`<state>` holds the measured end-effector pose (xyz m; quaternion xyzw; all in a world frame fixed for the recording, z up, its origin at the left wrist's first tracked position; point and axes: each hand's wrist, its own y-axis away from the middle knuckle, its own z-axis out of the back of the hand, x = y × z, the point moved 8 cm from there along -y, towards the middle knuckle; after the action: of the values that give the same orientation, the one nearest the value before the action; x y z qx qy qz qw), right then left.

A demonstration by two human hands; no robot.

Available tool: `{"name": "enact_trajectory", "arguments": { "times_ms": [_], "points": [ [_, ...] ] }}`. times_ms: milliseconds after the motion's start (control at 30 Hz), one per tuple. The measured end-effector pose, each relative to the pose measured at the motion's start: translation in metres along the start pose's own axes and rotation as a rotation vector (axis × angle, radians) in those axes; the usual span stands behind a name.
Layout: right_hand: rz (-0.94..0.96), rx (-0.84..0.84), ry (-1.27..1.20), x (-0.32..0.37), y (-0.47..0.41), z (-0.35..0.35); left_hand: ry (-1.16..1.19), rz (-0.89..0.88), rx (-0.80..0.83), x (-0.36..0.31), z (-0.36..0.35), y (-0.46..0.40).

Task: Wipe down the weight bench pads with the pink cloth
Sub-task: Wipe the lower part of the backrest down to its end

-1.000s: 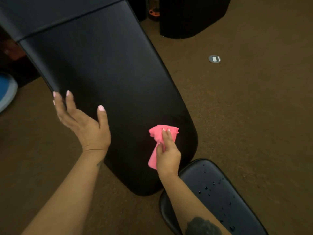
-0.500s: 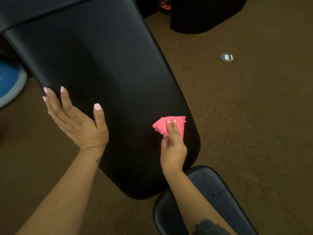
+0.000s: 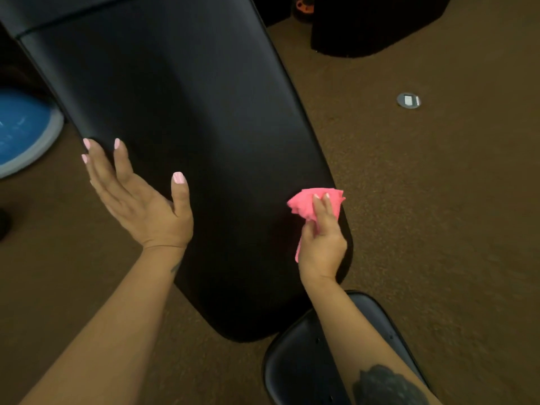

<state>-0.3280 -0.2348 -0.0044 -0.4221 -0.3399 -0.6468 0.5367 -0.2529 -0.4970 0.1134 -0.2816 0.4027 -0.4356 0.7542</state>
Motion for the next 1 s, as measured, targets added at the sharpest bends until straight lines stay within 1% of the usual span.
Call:
{"name": "enact_trajectory", "arguments": {
  "times_ms": [100, 133, 200, 333, 400, 467, 533, 667, 733, 767, 867, 900, 933, 1000],
  "points": [
    [0.202, 0.130, 0.013, 0.012, 0.020, -0.011, -0.011, -0.018, 0.000, -0.001, 0.001, 0.000],
    [0.228, 0.172, 0.017, 0.007, 0.025, -0.011, -0.010, -0.017, -0.002, -0.001, 0.001, 0.000],
    [0.208, 0.215, 0.008, -0.006, 0.025, -0.006, -0.010, -0.012, -0.003, -0.001, 0.001, 0.000],
    [0.057, 0.102, -0.017, -0.024, 0.001, 0.014, -0.002, 0.014, 0.011, -0.003, 0.000, -0.002],
    [-0.014, 0.047, -0.037, -0.022, -0.009, 0.013, -0.004, 0.013, 0.021, -0.003, 0.000, -0.003],
    [-0.025, -0.007, -0.047, -0.012, -0.011, 0.008, 0.002, 0.009, 0.025, -0.003, 0.000, -0.003],
    [0.035, -0.006, -0.032, 0.006, -0.005, 0.000, 0.009, 0.002, 0.026, -0.003, 0.000, -0.003],
    [0.298, 0.184, 0.060, 0.027, 0.024, -0.021, 0.032, 0.000, 0.024, -0.003, 0.000, -0.004],
    [0.348, 0.238, 0.109, 0.014, 0.032, -0.018, 0.069, 0.031, 0.043, -0.001, 0.002, -0.004],
    [0.317, 0.241, 0.116, 0.004, 0.029, -0.013, 0.092, 0.050, 0.055, 0.000, 0.003, -0.005],
    [0.068, 0.177, 0.112, -0.024, 0.009, 0.008, 0.135, 0.068, 0.090, 0.002, 0.006, -0.007],
    [0.022, 0.148, 0.125, -0.024, 0.003, 0.011, 0.135, 0.073, 0.102, 0.004, 0.007, -0.006],
    [0.010, 0.129, 0.141, -0.018, -0.002, 0.011, 0.134, 0.090, 0.120, 0.006, 0.007, -0.004],
    [0.070, 0.117, 0.114, 0.008, -0.004, 0.000, 0.141, 0.167, 0.174, 0.013, 0.008, 0.007]
  ]
}}
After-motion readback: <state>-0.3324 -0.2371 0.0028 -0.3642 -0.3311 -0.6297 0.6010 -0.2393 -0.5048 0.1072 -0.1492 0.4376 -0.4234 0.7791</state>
